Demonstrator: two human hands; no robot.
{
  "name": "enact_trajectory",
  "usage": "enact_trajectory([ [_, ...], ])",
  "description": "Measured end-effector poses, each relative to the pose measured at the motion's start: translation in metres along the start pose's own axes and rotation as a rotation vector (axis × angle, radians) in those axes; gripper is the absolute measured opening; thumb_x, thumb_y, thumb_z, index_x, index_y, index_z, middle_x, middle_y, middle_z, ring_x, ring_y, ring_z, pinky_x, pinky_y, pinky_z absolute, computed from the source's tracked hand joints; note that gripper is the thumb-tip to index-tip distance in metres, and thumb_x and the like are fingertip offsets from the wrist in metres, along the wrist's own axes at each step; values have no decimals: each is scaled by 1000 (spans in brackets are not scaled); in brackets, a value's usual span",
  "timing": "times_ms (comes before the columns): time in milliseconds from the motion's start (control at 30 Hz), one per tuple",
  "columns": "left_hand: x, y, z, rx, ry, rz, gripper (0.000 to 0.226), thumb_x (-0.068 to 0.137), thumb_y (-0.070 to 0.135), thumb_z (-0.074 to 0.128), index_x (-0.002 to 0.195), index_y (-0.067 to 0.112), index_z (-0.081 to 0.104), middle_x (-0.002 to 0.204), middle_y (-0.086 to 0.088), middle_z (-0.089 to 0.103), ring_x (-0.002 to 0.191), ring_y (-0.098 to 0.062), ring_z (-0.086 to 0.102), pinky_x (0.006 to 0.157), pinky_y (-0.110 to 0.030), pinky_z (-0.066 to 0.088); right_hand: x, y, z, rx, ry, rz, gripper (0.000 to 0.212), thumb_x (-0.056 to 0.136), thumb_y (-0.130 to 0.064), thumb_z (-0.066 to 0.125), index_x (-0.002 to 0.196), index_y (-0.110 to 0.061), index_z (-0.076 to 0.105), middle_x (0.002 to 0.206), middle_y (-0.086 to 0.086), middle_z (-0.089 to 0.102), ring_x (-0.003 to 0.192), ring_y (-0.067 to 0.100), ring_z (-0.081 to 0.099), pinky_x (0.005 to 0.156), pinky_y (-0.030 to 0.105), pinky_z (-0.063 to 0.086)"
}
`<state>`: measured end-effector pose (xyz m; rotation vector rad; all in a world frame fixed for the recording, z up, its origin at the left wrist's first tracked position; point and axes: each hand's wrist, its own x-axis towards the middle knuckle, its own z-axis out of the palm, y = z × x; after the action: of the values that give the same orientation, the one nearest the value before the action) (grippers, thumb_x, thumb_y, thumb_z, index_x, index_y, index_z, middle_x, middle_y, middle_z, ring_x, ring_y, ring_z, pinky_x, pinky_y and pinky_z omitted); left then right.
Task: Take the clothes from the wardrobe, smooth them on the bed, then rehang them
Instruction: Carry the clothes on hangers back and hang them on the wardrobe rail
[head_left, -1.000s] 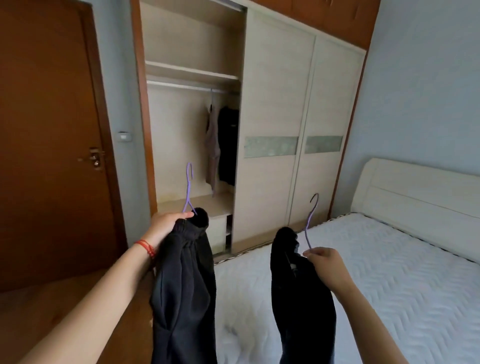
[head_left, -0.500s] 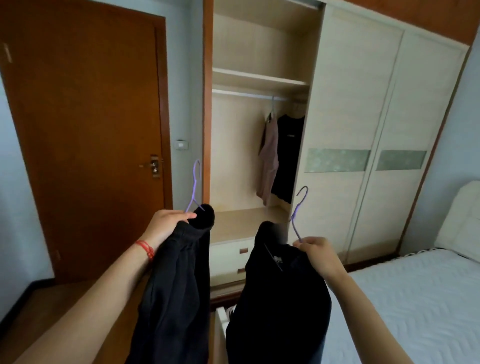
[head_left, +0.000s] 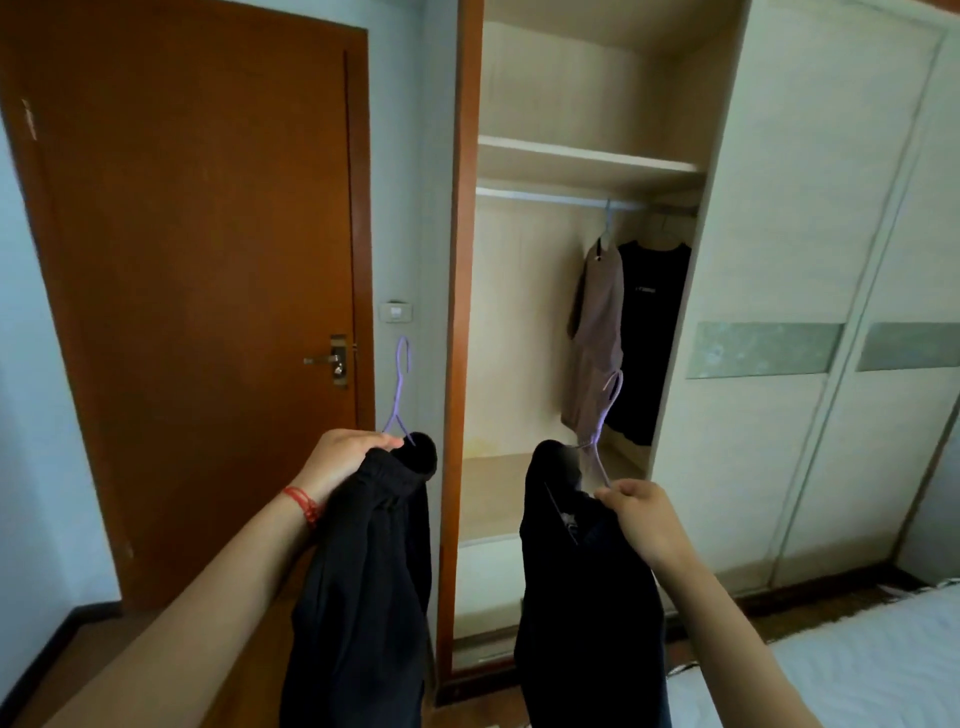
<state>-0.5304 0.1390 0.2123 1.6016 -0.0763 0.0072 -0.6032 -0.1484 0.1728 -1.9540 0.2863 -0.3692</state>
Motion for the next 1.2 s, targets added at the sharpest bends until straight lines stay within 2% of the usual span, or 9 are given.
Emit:
enact_trajectory([
  [200,112,-26,2,-8,-96,18,13,80,3,63,90,-2,68,76,-7,65,77,-24,61,68,-24,45,78,2,45,-13,176,40,23,88,-9,53,69,2,59,59,14,47,48,17,45,46,24,32],
  [267,149,-33,4,6,-146,20,10,78,2,64,74,5,72,71,-9,68,68,-19,62,65,-22,46,102,-1,61,-28,228,76,23,88,-11,53,67,-4,57,56,12,45,48,19,41,50,27,29],
  [400,209,-36,17,19,-282,24,44,81,1,59,44,23,69,42,9,64,41,3,58,47,-5,42,138,-7,79,-75,313,112,24,89,-12,51,66,-4,57,52,7,48,46,20,42,47,28,29],
  [567,267,-40,50,46,-431,53,29,85,2,54,64,15,69,42,11,63,41,4,58,46,-3,41,177,-5,82,-75,357,183,28,89,-14,51,62,-7,55,50,5,47,46,19,41,51,31,30],
  [700,320,-41,82,42,-504,79,35,85,0,53,61,19,71,48,14,67,49,4,61,51,-3,44,214,0,78,-93,385,212,22,88,-13,51,68,-5,56,61,16,50,53,25,44,57,35,32],
  [833,374,-40,115,7,-522,70,17,85,0,52,81,4,69,49,16,67,50,5,62,54,-4,46,258,8,71,-76,410,207,30,88,-12,53,75,15,58,65,19,50,57,26,46,54,34,31],
  [967,416,-31,145,-35,-533,53,17,84,-4,53,79,1,68,44,12,65,46,4,62,48,-2,45,306,5,61,-83,409,181,31,89,-12,52,89,17,62,67,17,58,53,21,50,50,28,35],
  [1100,463,-23,168,-43,-522,73,15,84,-1,55,89,-2,69,46,14,66,66,-8,62,59,-9,49,358,-1,58,-116,402,140,30,90,-13,51,89,14,62,69,16,57,60,24,51,59,32,37],
  [1200,496,-18,186,-99,-502,37,15,83,-2,55,79,4,68,43,12,65,53,-4,63,55,-10,49,393,-3,60,-166,415,116,30,91,-15,50,87,12,61,69,16,56,62,25,52,60,32,38],
])
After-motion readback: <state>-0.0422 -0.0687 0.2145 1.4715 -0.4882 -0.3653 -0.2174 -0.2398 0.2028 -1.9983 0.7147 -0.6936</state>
